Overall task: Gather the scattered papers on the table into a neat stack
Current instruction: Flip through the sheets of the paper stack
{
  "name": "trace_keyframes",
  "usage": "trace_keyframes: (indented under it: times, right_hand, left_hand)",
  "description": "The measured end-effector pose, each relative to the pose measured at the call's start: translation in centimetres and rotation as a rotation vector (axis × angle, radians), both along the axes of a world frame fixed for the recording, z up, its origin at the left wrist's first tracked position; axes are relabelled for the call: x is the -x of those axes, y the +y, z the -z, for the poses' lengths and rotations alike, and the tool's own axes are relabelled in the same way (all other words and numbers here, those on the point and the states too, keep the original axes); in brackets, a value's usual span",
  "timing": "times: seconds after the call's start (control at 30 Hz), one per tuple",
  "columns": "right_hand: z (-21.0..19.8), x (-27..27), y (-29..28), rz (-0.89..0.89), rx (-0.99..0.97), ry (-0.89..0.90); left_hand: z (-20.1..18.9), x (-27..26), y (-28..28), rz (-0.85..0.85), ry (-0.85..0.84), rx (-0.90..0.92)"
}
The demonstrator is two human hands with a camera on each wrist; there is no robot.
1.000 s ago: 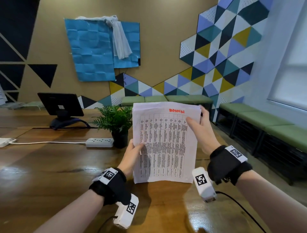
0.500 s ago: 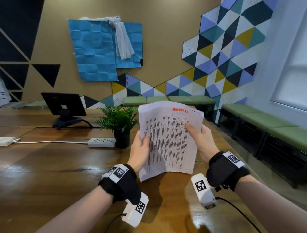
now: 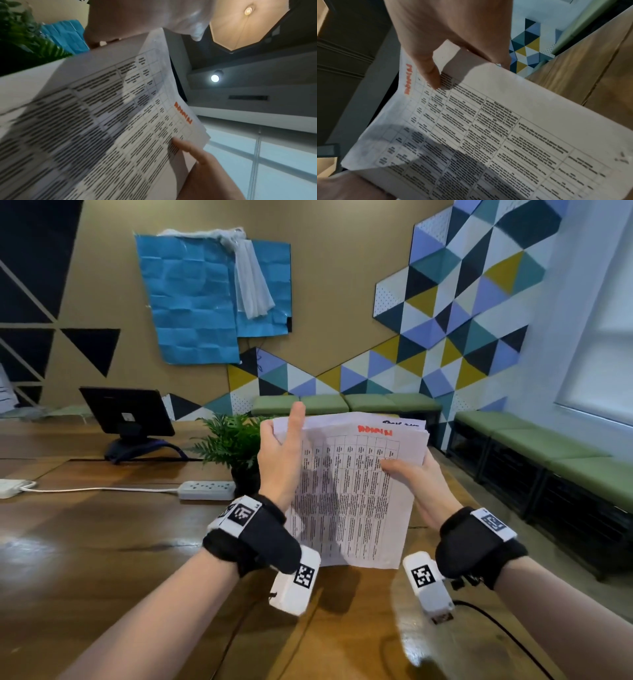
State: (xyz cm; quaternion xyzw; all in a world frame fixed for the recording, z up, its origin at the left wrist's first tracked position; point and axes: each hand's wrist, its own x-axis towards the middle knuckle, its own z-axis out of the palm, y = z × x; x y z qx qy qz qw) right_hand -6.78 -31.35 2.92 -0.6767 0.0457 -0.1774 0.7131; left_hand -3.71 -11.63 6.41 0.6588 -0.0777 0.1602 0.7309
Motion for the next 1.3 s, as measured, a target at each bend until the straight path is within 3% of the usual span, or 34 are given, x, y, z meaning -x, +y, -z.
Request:
trace_keyframes:
  times: [0.1,0.23,0.57,0.67,0.73,0.87,1.0,1.17,1.3]
  right_hand:
    - [-0.2,0.4,0.2,-0.045,0.019,0.009]
    - [0.2,0.6,0.2,-0.052,0.03,0.043]
    - [0.7,0.5,0.2,-0.079,-0.009,0.029]
    - [0.9,0.5,0.3,0.007,0.035,-0.035]
    - [0.7,0.7,0.6,0.14,0.217,-0.133]
    - [-0.6,1.3,0.9,0.326,0.768,-0.359]
    - [-2.0,1.0,1.1,0.384,1.126,-0.367]
    - [-2.1,0.9,1.0,0.441,1.071,-0.35]
    - [-2.1,0.8,0.3,0.425,0.881,-0.325]
  left_hand:
    - [-0.9,-1.0,-0.7,-0.029,0.136,0.032]
    - [-1.0,-1.9,-0.9,-0.075,0.185,0.018]
    - [-1.3,-2.5,-0.8,-0.103,0.186,-0.026]
    - [-1.2,-2.7,-0.8,-0.116,0.186,-0.036]
    - [-1.1,-2.5,-0.7,-0.107,0.145,-0.038]
    - [-0.2,-1.9,-0.7,-0.027,0.015,-0.156]
    - [0.8,-1.7,-0.2,-0.003,-0.098,-0.26]
    - [1.1,-2.1,0.3,0.007,-0.118,-0.178]
    - [1.1,-2.7,0.5,0.065,-0.131,-0.167]
